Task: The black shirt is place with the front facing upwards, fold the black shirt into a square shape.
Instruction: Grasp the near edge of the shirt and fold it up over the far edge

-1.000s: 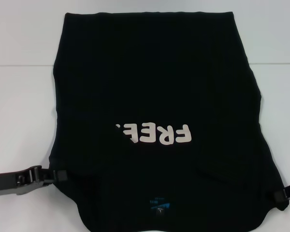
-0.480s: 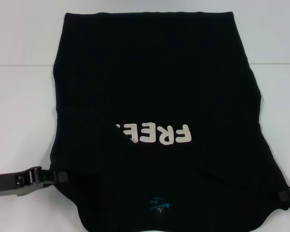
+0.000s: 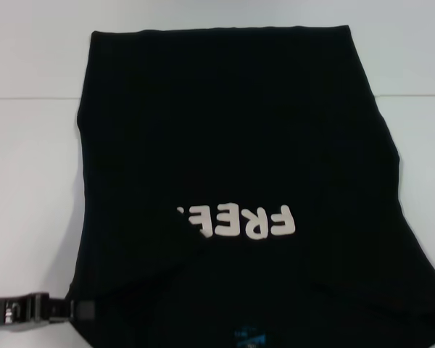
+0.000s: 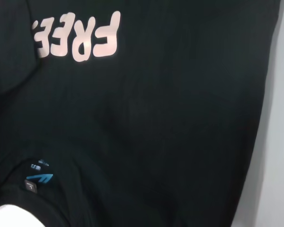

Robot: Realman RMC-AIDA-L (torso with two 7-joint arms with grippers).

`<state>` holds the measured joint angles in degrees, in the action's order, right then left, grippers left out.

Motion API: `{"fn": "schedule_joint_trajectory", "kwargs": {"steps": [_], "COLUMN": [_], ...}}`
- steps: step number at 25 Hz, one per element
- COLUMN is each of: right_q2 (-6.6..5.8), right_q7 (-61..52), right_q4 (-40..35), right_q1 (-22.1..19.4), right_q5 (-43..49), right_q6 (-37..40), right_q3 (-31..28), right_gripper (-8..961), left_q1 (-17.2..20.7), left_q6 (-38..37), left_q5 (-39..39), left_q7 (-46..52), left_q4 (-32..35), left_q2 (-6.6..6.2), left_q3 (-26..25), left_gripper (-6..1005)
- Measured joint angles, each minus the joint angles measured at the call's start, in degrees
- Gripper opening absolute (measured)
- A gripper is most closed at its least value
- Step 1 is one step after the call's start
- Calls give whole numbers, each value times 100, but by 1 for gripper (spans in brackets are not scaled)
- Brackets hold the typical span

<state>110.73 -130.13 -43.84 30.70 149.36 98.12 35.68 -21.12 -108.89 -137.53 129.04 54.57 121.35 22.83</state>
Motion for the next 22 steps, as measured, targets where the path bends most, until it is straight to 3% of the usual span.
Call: {"fn": "schedule_joint_trajectory", "kwargs": {"steps": [9,14,22], "right_q2": [12,-8,63], "right_q7": [313,486,204], "right_q4": [-11,-12,50], "right_q1": [-187,-89,414], "right_q5": [-118,-958,-1932], "right_q6": [405,602,-525], "right_q3": [-294,-650,-750], "right_gripper": [15,16,17], "left_q1": [121,-106,-819], "left_q6": [-330,-489,903], "left_q5": [-62,821,1664], "left_q7": [-125,-162,378], "left_q4": [53,-187,-771], "left_q2": [27,-66,-117], "left_q3": [-24,-341,-551], "left_gripper": [20,20,21]}}
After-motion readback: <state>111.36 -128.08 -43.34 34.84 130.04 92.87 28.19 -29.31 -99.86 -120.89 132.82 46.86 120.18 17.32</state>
